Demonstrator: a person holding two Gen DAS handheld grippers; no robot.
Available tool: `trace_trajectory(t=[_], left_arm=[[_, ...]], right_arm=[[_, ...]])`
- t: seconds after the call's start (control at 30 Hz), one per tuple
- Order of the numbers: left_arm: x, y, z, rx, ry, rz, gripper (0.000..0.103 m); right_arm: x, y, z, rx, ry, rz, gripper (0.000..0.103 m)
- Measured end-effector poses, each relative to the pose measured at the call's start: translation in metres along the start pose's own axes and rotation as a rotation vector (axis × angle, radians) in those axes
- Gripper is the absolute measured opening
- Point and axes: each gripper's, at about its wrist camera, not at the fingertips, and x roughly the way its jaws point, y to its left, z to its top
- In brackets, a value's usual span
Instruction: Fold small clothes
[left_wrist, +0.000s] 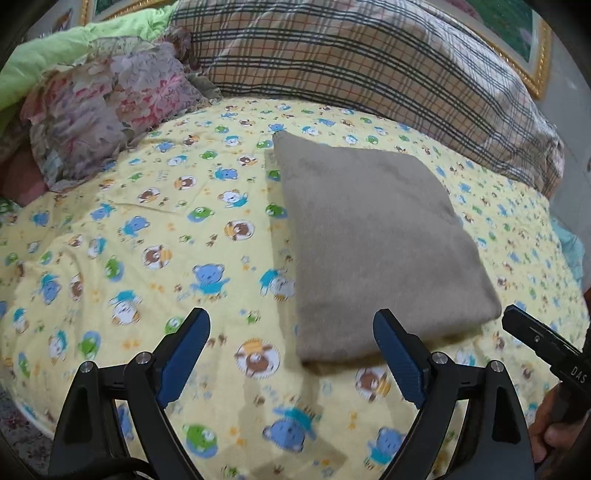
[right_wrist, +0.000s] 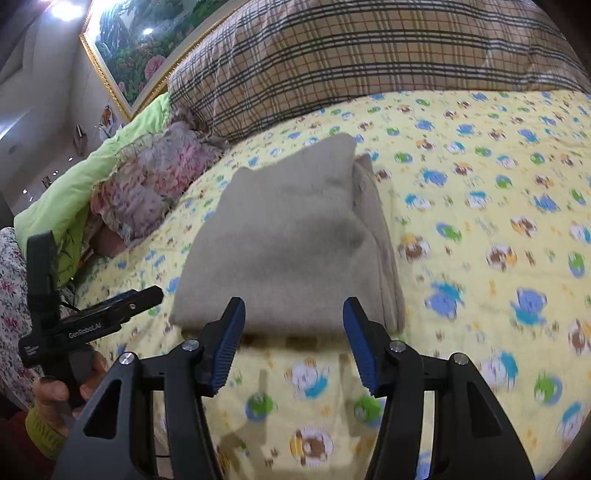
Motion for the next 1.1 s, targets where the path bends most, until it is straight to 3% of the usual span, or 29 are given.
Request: trace_trajectory(t=[0.37, 0.67, 1.1], left_arm=[[-0.017, -0.005, -0.035, 0.062, -0.020, 0.063, 0.092], [-0.026, -0.008, -0.050, 0.119, 0.005, 0.077, 0.093], [-0.050, -0.005, -0.031, 0.132, -0.095, 0.122, 0.096]], right_arm=[[-0.023, 0.007, -0.033, -0.068, -0.017, -0.066, 0.079], [-0.033, 0.012, -0.040, -0.096, -0.027, -0.090, 0.086], [-0.045, 0.034, -0.030, -0.207, -0.068, -0.116, 0.094]])
